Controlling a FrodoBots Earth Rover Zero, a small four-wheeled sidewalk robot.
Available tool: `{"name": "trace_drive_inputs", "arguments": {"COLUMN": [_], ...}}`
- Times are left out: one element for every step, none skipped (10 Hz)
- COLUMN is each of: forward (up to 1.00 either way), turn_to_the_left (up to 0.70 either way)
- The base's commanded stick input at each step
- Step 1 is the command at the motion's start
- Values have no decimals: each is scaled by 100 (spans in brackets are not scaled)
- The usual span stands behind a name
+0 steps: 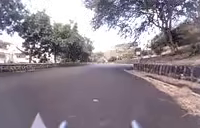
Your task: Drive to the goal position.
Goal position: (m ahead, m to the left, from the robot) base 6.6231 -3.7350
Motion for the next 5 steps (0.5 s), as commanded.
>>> {"name": "trace_drive_inputs", "arguments": {"forward": [50, 50, 50, 50, 50], "turn_to_the_left": [0, -11, -23, -25, -25]}}
